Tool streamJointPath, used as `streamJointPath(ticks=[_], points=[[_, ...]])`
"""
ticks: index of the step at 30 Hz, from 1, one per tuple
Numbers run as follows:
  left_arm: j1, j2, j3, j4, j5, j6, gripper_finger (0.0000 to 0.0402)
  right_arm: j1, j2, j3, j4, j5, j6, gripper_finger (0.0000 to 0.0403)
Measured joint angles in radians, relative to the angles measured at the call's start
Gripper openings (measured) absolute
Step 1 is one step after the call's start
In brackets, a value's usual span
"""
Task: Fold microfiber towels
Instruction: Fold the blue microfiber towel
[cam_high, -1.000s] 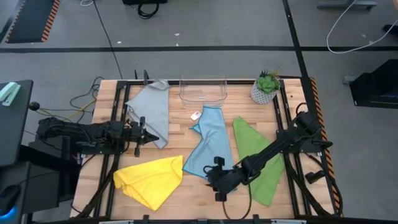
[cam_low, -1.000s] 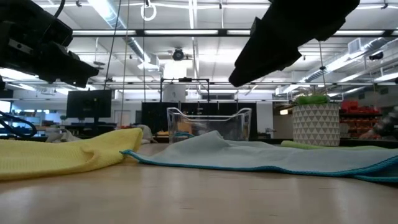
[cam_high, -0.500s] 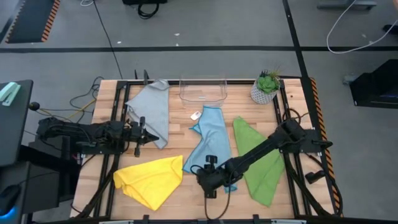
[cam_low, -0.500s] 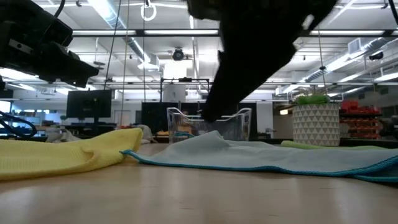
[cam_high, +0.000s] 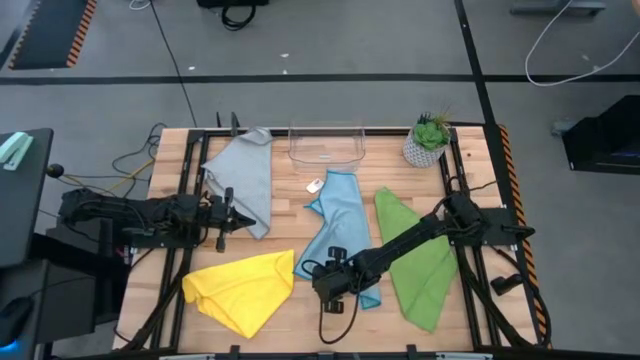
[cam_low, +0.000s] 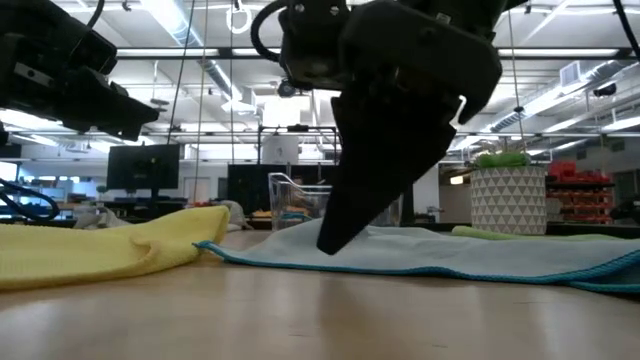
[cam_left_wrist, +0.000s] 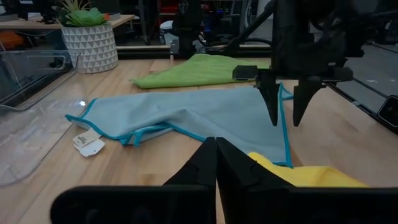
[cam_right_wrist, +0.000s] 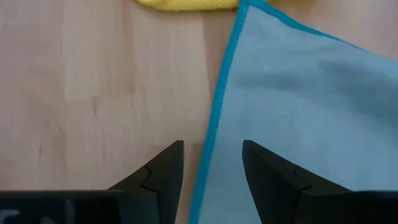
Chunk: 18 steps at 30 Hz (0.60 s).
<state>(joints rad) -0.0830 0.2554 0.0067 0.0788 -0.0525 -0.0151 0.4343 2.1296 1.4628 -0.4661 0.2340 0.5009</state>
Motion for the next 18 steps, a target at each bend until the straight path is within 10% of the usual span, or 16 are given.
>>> streamJointPath(ticks=[18], points=[[0.000, 0.000, 0.000, 0.001, 0.000, 0.000, 0.0006, -0.019, 0.032, 0.003, -0.032, 0.003, -0.009, 0.0081]])
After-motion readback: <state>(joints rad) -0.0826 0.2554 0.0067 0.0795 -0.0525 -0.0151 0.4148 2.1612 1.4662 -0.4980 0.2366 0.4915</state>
